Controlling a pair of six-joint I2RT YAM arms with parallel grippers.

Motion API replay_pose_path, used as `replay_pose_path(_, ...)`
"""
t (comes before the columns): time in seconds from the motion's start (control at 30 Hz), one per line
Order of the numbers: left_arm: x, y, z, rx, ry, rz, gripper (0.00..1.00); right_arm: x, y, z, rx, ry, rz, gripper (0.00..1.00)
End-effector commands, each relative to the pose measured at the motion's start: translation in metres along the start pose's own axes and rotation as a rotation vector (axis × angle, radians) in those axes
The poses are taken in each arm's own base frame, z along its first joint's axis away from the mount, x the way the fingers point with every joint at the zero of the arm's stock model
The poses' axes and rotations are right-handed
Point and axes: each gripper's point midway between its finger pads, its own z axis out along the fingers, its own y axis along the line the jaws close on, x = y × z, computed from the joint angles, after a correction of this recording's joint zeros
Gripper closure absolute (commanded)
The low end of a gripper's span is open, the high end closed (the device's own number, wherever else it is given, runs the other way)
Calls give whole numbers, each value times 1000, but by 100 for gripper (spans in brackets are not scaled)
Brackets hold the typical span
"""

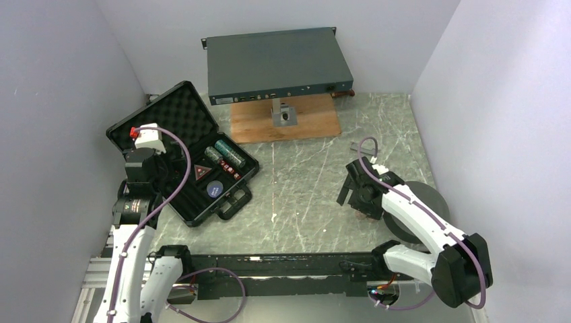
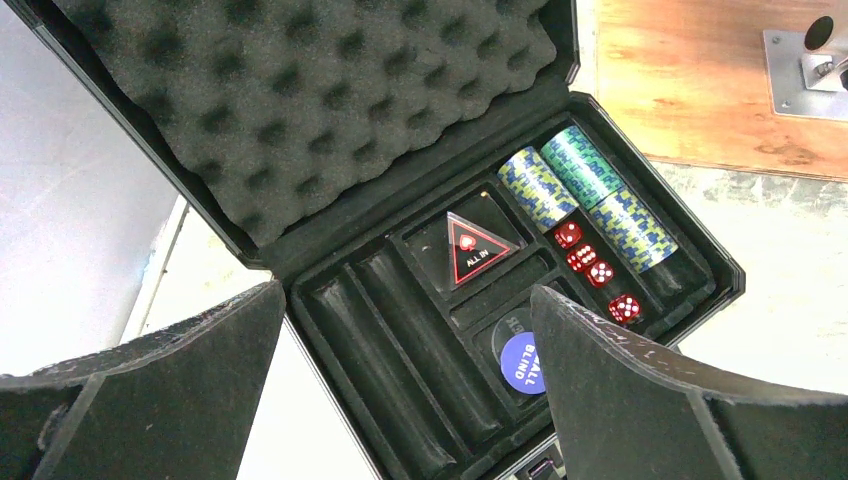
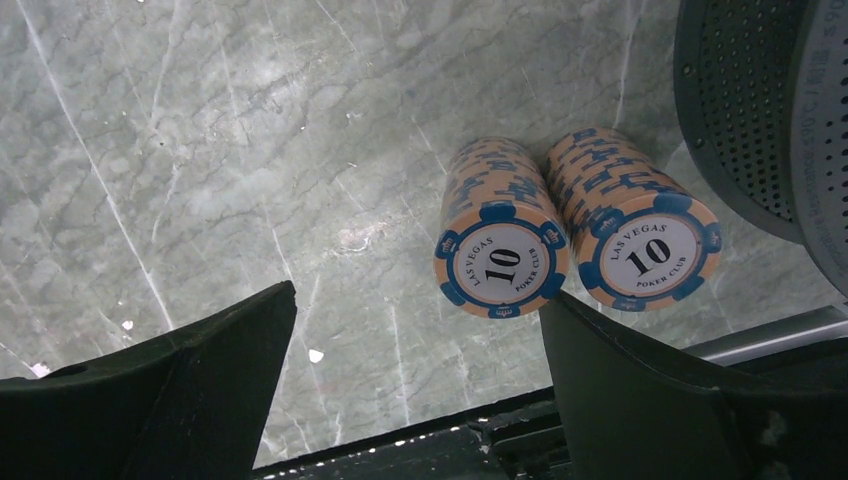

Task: Pack up texas hold em set

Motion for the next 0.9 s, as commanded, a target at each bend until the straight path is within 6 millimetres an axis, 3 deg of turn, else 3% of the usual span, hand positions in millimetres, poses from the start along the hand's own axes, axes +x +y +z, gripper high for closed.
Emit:
replay_pose_path(0.0, -11, -6, 0, 30, -39, 10, 0, -9, 2, 5, 7, -44, 21, 6)
replay_pose_path(0.37, -10, -5, 1, 25, -38, 14, 0, -29, -8, 23, 63, -93, 33, 16)
replay_pose_path(0.7, -9, -5, 1, 22, -34, 16, 0, -25, -12, 24, 81, -68, 28, 28)
replay_pose_path(0.87, -9, -4, 2, 20, -34, 17, 0, -21, -11, 24, 73, -50, 28, 43)
